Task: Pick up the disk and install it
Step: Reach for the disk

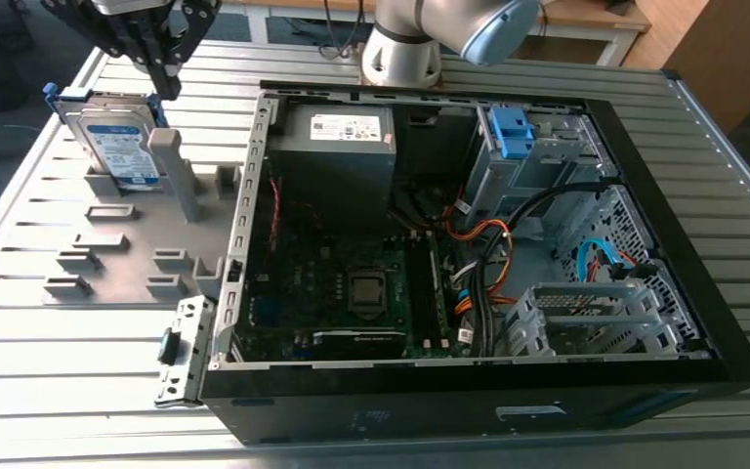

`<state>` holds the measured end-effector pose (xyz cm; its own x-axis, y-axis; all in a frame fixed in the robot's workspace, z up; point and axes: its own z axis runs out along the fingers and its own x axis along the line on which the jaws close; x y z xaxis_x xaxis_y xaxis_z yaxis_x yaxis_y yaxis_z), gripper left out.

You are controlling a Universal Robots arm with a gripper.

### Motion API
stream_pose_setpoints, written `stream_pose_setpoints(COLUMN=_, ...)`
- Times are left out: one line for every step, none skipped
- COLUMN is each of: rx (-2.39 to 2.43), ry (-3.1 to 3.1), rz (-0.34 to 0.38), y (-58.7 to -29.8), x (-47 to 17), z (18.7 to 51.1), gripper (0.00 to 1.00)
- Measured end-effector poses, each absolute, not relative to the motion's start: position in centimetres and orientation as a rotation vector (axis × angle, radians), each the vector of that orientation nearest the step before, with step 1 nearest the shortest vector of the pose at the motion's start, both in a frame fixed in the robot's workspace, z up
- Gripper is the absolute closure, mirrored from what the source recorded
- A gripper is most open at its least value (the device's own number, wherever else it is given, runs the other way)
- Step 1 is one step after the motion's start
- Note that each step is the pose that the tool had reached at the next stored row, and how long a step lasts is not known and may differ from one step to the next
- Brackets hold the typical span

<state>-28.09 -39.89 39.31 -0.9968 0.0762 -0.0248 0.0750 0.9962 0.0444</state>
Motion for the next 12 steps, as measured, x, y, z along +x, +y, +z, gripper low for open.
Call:
stream_pose_setpoints(rx=0.118, ry=3.112, rz=0.068, y=-39.9, x=-28.2, z=39.3, gripper=0.89)
stream_pose_setpoints(rx=0.118, ry=3.112, rz=0.068, y=-39.9, x=-28.4, z=39.3, gripper=0.89)
stream_pose_setpoints(rx=0.118, ry=3.112, rz=0.068, y=-39.9, x=-28.5, z=39.3, gripper=0.89)
stream_pose_setpoints(rx=0.118, ry=3.112, rz=0.068, y=-39.9, x=-28.6, z=39.3, gripper=0.89)
stream_pose_setpoints(rx=0.118, ry=3.112, rz=0.068, y=-39.9, x=-28.8, z=39.3, gripper=0.89)
stream_pose_setpoints(rx=0.118, ry=3.112, rz=0.068, y=-39.9, x=-28.9, z=39.3, gripper=0.89)
stream_pose_setpoints(rx=0.118, ry=3.112, rz=0.068, y=-39.9, x=-29.0, z=39.3, gripper=0.89)
stream_pose_setpoints(rx=0.118, ry=3.112, rz=0.068, y=-39.9, x=-29.2, z=39.3, gripper=0.89)
stream_pose_setpoints(rx=0.118, ry=3.112, rz=0.068, y=-39.9, x=-29.3, z=39.3, gripper=0.89)
stream_pose_setpoints(rx=0.118, ry=3.112, rz=0.068, y=-39.9, x=-29.5, z=39.3, gripper=0.89)
stream_pose_setpoints(rx=0.118, ry=3.112, rz=0.068, y=-39.9, x=-29.6, z=39.3, gripper=0.89)
stream_pose_setpoints(rx=0.118, ry=3.112, rz=0.068, y=-39.9, x=-29.8, z=39.3, gripper=0.89)
